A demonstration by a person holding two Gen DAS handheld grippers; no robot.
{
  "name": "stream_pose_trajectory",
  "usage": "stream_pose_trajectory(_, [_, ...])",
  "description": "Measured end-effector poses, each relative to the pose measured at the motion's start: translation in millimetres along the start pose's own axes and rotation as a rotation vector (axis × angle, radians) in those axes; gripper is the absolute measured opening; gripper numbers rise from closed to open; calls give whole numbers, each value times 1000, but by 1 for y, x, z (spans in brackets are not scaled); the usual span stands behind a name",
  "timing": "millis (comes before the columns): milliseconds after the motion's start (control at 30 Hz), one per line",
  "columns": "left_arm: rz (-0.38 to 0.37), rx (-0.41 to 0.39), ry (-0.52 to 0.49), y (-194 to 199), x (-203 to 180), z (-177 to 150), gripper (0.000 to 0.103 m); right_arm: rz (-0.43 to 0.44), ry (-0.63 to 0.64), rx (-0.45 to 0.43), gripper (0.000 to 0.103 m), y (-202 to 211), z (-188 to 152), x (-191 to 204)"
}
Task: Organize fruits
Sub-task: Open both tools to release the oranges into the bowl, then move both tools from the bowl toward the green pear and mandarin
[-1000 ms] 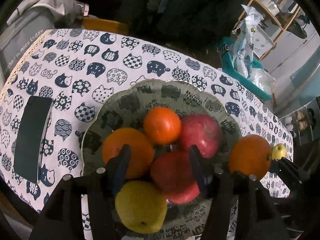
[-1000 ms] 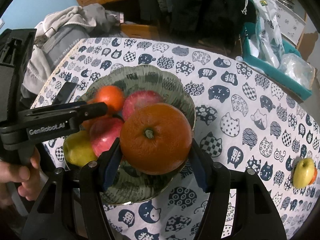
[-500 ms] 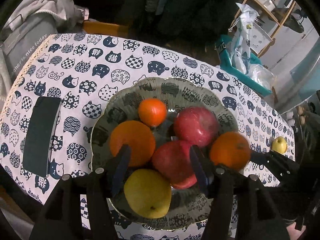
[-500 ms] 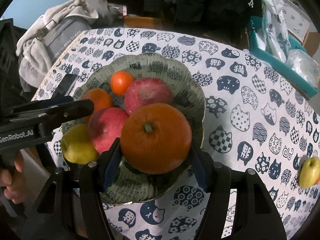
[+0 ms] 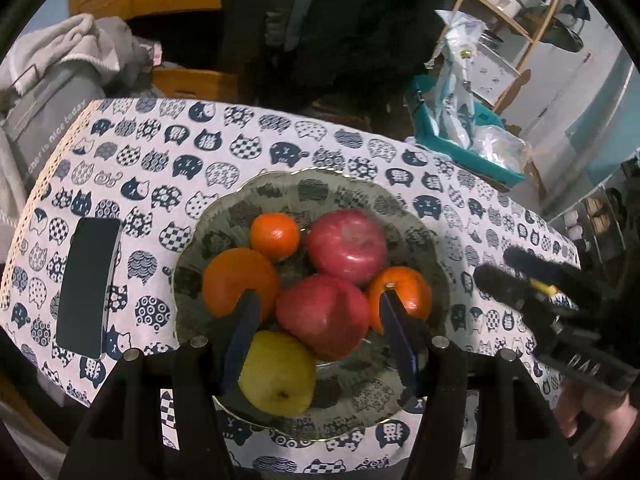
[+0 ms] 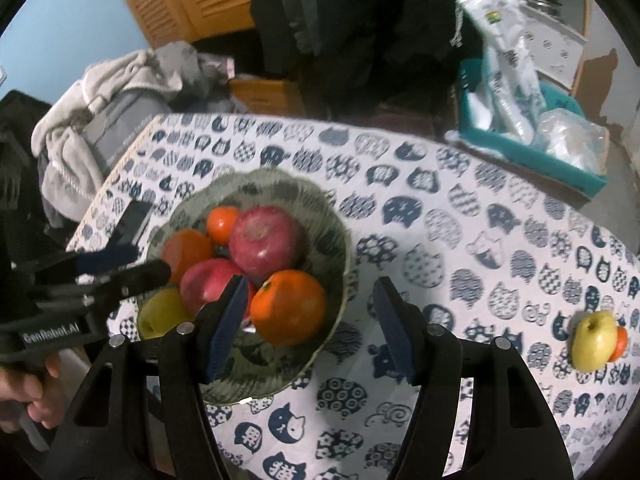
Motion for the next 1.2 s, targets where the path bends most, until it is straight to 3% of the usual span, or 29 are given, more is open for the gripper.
stream_pose_trajectory(433, [-36, -5, -94, 5, -53, -9, 67, -79, -63, -86, 69, 56, 1, -37])
stream_pose_trajectory(1200, [-103, 9, -268, 13, -160, -38, 73, -220, -148, -162, 73, 131, -44, -109])
Point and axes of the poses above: each gripper's, at about its wrist camera, not at the fingertips, and y roughly against the way its jaws point, x to its left, z to its top, the point moved 5 cm from there along -y, roughly the way its jaws point, and after that the axes turned 10 degrees about y, right-handed, at the moved point
